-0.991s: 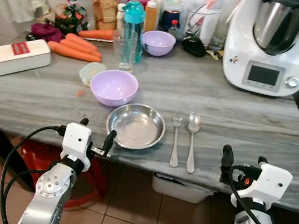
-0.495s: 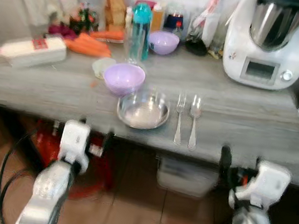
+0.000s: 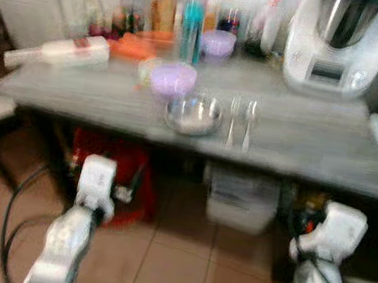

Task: Setting the table

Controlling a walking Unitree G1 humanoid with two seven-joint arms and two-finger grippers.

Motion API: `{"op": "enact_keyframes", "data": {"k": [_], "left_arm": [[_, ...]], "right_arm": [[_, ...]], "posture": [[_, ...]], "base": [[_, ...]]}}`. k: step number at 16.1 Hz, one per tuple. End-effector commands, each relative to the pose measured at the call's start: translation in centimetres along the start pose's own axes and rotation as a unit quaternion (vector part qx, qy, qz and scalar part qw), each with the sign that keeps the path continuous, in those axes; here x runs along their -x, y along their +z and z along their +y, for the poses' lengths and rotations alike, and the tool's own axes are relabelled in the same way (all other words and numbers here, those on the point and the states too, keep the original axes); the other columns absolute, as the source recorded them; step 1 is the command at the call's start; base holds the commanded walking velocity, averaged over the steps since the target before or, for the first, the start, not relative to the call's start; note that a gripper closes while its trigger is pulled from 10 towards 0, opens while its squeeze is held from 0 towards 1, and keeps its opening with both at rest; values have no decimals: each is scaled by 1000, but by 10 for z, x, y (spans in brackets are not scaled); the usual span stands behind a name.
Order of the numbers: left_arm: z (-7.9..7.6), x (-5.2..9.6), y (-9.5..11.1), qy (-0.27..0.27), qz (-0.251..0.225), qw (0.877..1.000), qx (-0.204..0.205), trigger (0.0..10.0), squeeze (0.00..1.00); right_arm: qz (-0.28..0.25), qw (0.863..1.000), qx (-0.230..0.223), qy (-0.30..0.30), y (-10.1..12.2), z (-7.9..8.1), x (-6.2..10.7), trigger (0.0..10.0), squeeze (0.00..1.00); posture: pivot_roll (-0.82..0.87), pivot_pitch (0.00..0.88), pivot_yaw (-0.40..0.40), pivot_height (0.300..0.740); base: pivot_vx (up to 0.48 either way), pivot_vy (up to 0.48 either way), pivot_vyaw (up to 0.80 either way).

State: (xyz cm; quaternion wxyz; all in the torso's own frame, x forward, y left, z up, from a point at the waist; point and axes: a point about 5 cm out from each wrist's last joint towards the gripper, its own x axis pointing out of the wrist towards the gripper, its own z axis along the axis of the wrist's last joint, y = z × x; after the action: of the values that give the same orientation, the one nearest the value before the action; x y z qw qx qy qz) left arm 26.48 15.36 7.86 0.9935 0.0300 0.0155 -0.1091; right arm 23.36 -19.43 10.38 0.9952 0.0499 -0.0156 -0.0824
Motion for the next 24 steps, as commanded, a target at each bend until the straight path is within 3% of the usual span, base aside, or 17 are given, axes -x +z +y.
{"op": "enact_keyframes", "data": {"k": [1, 11, 17, 24], "left_arm": [[5, -1, 4, 5, -5, 1000, -10, 10000, 0], [4, -1, 6, -9, -16, 1000, -11, 10000, 0], [-6, -3, 12, -46, -34, 998, -6, 10000, 0], [-10, -5, 14, -63, -40, 997, 4, 10000, 0]], "right_arm": [[0, 1000, -8, 5, 0, 3, -1, 10000, 0], [32, 999, -2, 6, -19, -3, 17, 10000, 0], [23, 1000, -1, 14, -15, 1, 10, 10000, 0], [19, 1000, -2, 11, -15, 2, 8, 10000, 0]], "posture": [[-7, 0, 27, 740], [-6, 0, 30, 740], [-6, 0, 20, 740], [-11, 0, 26, 740]], "base": [[-296, 0, 0], [-237, 0, 0], [0, 0, 0], [0, -364, 0]]}}
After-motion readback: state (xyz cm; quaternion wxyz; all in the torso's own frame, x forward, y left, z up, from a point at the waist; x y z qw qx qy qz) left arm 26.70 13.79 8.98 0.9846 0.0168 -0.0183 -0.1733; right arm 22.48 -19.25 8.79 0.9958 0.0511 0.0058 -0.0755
